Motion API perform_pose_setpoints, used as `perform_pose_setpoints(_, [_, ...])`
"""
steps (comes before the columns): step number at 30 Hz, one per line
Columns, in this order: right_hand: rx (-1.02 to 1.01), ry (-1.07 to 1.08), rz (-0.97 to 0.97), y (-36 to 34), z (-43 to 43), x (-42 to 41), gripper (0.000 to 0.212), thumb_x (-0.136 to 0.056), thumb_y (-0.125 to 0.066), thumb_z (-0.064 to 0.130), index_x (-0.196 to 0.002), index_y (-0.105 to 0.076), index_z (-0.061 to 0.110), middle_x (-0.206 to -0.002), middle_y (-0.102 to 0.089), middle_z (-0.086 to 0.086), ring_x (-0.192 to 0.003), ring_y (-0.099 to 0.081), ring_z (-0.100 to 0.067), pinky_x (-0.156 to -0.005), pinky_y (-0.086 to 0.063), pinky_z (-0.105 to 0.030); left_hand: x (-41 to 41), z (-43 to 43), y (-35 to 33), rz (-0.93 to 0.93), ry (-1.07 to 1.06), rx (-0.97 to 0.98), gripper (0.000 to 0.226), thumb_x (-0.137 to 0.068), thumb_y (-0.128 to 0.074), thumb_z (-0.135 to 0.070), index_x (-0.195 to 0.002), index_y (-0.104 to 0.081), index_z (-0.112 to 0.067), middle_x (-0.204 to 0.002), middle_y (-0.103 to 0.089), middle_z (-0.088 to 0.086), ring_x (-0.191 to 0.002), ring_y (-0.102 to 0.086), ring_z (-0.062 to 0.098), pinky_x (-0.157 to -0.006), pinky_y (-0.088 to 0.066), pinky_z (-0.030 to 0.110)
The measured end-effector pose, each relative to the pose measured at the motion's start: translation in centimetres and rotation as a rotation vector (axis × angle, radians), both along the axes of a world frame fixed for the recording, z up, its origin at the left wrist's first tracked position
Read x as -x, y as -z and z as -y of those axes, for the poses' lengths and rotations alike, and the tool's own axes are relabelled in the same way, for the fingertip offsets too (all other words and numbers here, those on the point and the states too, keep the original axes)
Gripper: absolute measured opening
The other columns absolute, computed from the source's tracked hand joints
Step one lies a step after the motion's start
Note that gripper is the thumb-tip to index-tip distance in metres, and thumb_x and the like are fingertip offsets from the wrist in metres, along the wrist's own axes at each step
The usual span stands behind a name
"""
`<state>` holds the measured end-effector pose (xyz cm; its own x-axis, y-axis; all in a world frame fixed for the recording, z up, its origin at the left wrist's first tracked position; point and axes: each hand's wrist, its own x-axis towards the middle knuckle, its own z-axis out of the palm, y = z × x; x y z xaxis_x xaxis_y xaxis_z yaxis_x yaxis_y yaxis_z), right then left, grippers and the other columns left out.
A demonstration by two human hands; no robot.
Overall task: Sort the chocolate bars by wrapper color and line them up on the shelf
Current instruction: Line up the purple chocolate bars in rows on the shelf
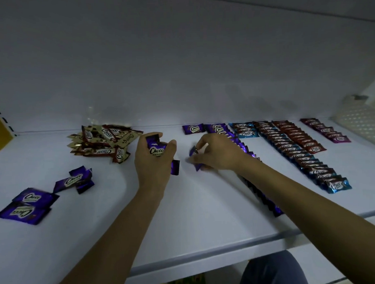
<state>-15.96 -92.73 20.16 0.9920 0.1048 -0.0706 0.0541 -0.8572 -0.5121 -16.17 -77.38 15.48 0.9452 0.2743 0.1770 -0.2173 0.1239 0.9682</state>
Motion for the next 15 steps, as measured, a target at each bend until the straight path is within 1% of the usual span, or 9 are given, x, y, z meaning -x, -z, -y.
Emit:
perform_pose_setpoints(1, [0.003, -0.009, -0.032, -0.2, 0.1, 0.2, 0.029, -0.089, -0.063, 0.033, -0.077, -0.065, 0.008, -0.063, -0.069, -0.002, -0.056, -0.063, -0.013, -0.062, -0.051, -0.025, 0.0, 0.0, 0.0, 0.003, -0.001, 0.001, 0.028, -0.082, -0.073, -0.014, -0.09, -0.055, -0.034, -0.085, -0.061, -0.005, -0.074, -0.058, 0.017, -0.072, -0.053, 0.041])
perform_pose_setpoints(3, [0.192, -0.015, 0.034, -0.5, 0.5, 0.0, 0.035, -0.093, -0.056, 0.033, -0.073, -0.069, 0.007, -0.057, -0.065, 0.002, -0.056, -0.061, -0.01, -0.063, -0.05, -0.023, 0.0, 0.0, 0.0, 0.0, -0.001, 0.006, 0.028, -0.082, -0.073, -0.014, -0.089, -0.055, -0.034, -0.083, -0.06, -0.006, -0.071, -0.057, 0.016, -0.069, -0.053, 0.039])
perform_pose_setpoints(5, [0.331, -0.048, 0.153, -0.7, 0.9, -0.4, 0.019, -0.092, -0.055, 0.027, -0.095, -0.071, 0.018, -0.078, -0.067, 0.003, -0.081, -0.064, -0.015, -0.069, -0.047, -0.027, 0.1, 0.0, 0.0, -0.004, -0.001, 0.004, 0.027, -0.082, -0.073, -0.014, -0.089, -0.055, -0.034, -0.081, -0.06, -0.008, -0.07, -0.056, 0.016, -0.07, -0.052, 0.04])
perform_pose_setpoints(6, [0.336, -0.133, 0.185, -0.6, 1.0, -0.5, 0.023, -0.092, -0.054, 0.021, -0.11, -0.068, 0.025, -0.093, -0.067, 0.002, -0.092, -0.061, -0.016, -0.072, -0.044, -0.027, 0.1, 0.0, -0.1, -0.004, -0.001, -0.002, 0.027, -0.082, -0.073, -0.014, -0.089, -0.055, -0.034, -0.08, -0.059, -0.009, -0.07, -0.056, 0.015, -0.071, -0.052, 0.04])
perform_pose_setpoints(7, [0.322, -0.265, 0.197, -0.4, 1.0, -0.6, 0.036, -0.091, -0.053, 0.014, -0.121, -0.063, 0.03, -0.102, -0.064, -0.001, -0.097, -0.058, -0.017, -0.075, -0.044, -0.028, 0.1, 0.0, -0.1, -0.002, -0.002, -0.009, 0.027, -0.082, -0.073, -0.015, -0.089, -0.055, -0.034, -0.081, -0.059, -0.01, -0.07, -0.056, 0.013, -0.072, -0.052, 0.04])
perform_pose_setpoints(8, [0.33, -0.397, 0.201, -0.1, 1.0, -0.6, 0.045, -0.089, -0.053, 0.009, -0.126, -0.06, 0.033, -0.105, -0.061, -0.003, -0.099, -0.055, -0.018, -0.077, -0.046, -0.031, 0.2, 0.0, -0.1, 0.003, -0.003, -0.016, 0.027, -0.082, -0.072, -0.014, -0.089, -0.055, -0.034, -0.081, -0.059, -0.01, -0.07, -0.056, 0.012, -0.073, -0.052, 0.039])
perform_pose_setpoints(9, [0.366, -0.494, 0.201, 0.2, 0.8, -0.6, 0.049, -0.087, -0.053, 0.005, -0.127, -0.059, 0.034, -0.107, -0.058, -0.005, -0.101, -0.052, -0.019, -0.079, -0.047, -0.035, 0.2, 0.0, -0.1, 0.009, -0.005, -0.022, 0.028, -0.082, -0.072, -0.014, -0.089, -0.054, -0.034, -0.082, -0.058, -0.01, -0.069, -0.056, 0.01, -0.073, -0.052, 0.038])
perform_pose_setpoints(11, [0.457, -0.564, 0.204, 0.0, 0.4, -0.5, 0.047, -0.087, -0.055, 0.005, -0.123, -0.063, 0.034, -0.117, -0.054, -0.005, -0.11, -0.048, -0.021, -0.085, -0.044, -0.038, 0.2, 0.0, -0.1, 0.014, -0.01, -0.027, 0.028, -0.082, -0.072, -0.013, -0.089, -0.054, -0.034, -0.082, -0.058, -0.01, -0.069, -0.055, 0.009, -0.073, -0.052, 0.037])
perform_pose_setpoints(15, [0.508, -0.448, 0.217, -0.9, 1.4, -1.3, 0.022, -0.086, -0.065, 0.026, -0.107, -0.07, 0.024, -0.114, -0.054, -0.002, -0.111, -0.047, -0.019, -0.09, -0.039, -0.036, 0.1, 0.0, 0.0, -0.008, -0.003, -0.002, 0.028, -0.082, -0.073, -0.014, -0.089, -0.055, -0.034, -0.081, -0.059, -0.008, -0.069, -0.056, 0.014, -0.073, -0.053, 0.041])
